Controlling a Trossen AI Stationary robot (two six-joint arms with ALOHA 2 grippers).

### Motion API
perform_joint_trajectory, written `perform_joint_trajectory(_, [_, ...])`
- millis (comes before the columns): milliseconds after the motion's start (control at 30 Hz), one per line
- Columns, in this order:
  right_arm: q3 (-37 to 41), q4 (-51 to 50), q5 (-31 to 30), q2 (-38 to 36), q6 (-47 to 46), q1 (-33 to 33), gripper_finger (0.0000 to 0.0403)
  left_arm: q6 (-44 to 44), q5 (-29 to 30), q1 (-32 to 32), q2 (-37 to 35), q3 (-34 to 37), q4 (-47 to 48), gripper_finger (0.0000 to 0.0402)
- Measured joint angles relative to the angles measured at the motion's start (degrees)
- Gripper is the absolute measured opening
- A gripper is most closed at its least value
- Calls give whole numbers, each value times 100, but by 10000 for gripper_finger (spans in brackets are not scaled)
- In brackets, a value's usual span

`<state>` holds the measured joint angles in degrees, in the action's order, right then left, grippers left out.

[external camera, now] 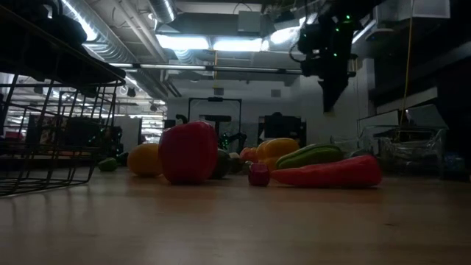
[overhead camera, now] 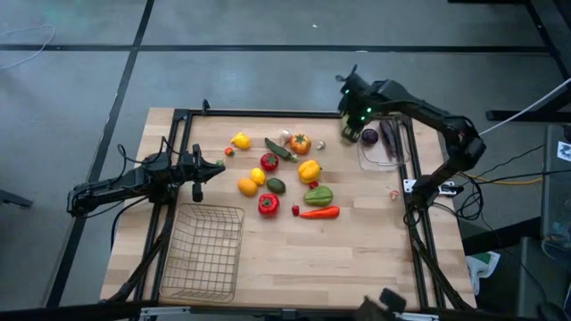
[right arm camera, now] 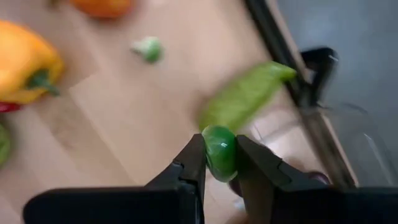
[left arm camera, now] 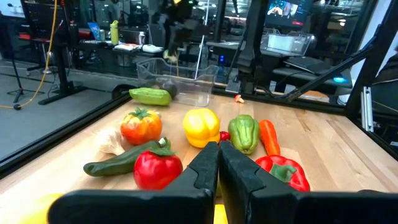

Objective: Sort produce into baskets
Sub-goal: Put the right green mushroom into the transparent bin

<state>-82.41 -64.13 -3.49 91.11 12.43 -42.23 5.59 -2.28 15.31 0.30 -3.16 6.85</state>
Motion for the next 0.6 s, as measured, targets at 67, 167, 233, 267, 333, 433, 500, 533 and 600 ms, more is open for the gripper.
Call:
perform_joint_trajectory(67, [19, -84, 0, 17, -2, -310, 72, 2, 0, 0, 0, 0, 0, 11])
perform_joint_trajectory(167, [217, -6, 0, 17, -11, -728, 72, 0, 0, 2, 0, -1, -1, 11])
perform_joint_trajectory(233, [393, 10, -2, 38, -11, -961, 72, 0, 0, 2, 0, 0, 0, 11])
perform_joint_trajectory(267, [477, 36, 0, 39, -11, -1080, 72, 0, -1, 2, 0, -2, 0, 11])
perform_joint_trajectory(333, [591, 184, 0, 37, -11, -1299, 72, 0, 0, 0, 0, -2, 0, 11])
perform_joint_trajectory(433, [759, 360, 0, 37, -12, -1587, 72, -1, -1, 0, 0, 0, -1, 11])
perform_joint_trajectory(500, [851, 493, 0, 37, -13, -1728, 72, 0, 0, 2, -1, -1, -1, 11])
perform_joint_trajectory(533, [898, 518, 0, 37, -13, -1791, 72, -1, -1, 1, 0, 0, -1, 11])
perform_joint_trajectory(600, [983, 624, 0, 37, -13, -1891, 72, 0, -2, 2, 0, 0, -2, 11])
